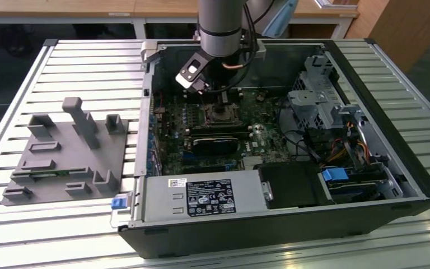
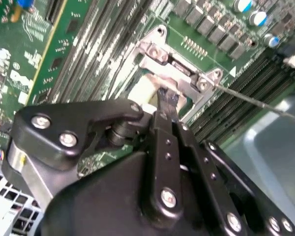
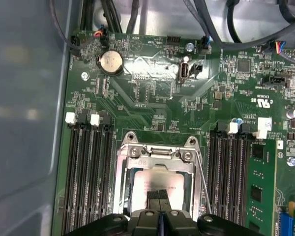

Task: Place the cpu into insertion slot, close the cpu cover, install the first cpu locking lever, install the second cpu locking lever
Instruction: 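Close the cpu cover, then install the first cpu locking lever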

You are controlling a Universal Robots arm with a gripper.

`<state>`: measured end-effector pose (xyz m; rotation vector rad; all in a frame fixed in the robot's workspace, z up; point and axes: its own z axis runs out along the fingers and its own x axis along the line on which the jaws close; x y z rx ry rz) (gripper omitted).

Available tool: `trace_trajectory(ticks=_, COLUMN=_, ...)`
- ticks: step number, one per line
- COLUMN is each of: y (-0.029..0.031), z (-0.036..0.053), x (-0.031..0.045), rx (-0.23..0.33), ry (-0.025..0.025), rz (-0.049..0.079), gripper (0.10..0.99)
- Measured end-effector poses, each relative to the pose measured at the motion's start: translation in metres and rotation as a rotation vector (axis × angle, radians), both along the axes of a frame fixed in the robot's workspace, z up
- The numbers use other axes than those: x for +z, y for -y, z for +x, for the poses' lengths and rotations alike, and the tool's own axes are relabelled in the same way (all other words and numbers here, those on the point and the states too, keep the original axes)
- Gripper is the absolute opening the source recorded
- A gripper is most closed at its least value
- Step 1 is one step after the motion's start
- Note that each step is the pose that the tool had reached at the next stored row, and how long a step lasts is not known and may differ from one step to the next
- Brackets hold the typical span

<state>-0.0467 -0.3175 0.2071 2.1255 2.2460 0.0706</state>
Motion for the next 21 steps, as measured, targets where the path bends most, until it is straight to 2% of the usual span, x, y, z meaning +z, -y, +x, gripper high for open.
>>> trace_trajectory(ticks=14, y=0.0, z=0.0048, x=0.0001, rx=0.0, ry=-0.0004, rz=0.0, gripper=0.11)
trace_trajectory(ticks=21, y=0.0, z=0.0047, x=0.0038, rx=0.0, ry=-0.0004, rz=0.0, gripper=0.11)
